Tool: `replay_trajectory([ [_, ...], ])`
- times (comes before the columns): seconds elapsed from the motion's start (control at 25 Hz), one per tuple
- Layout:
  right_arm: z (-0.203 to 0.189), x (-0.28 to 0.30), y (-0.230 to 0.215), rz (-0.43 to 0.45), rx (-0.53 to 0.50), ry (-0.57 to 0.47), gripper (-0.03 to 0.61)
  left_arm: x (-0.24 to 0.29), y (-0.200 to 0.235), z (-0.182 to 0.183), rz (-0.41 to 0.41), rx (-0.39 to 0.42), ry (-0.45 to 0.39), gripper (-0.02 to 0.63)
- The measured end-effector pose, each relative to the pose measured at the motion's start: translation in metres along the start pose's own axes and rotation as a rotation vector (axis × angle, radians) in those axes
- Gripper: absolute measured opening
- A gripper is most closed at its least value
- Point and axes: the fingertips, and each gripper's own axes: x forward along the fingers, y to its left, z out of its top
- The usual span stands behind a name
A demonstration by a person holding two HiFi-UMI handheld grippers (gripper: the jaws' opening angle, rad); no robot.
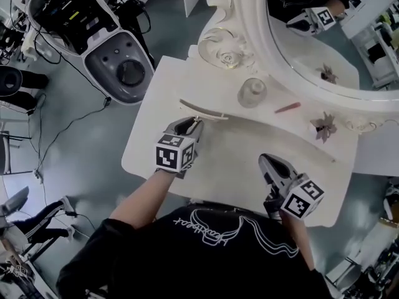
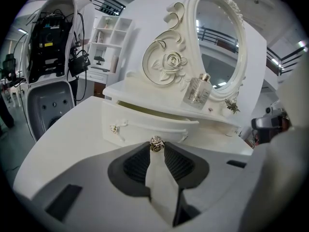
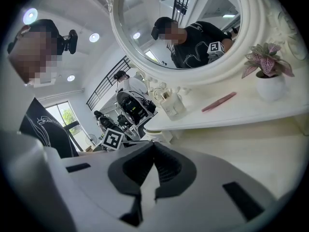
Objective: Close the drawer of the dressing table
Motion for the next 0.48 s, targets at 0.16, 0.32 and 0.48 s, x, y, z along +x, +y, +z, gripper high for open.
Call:
replay_trajectory([
  [0.16,-0.004,-0.006,-0.034,0.011,-0.005,-0.013,0.003,0.028,-0.009,-0.003,0.017,0.007,-0.014,0.094],
  [0.32,-0.004,-0.005,-0.041,0.009,-0.004,-0.017,0.003,0.036,-0.009,-0.002,0.013,0.007,-0.020,0.094],
  [0.48,-0.002,-0.001,-0.044,0.003,0.004,-0.009,0.003,0.044,-0.008,0.002,0.005,0.002,-0.013,0.094],
])
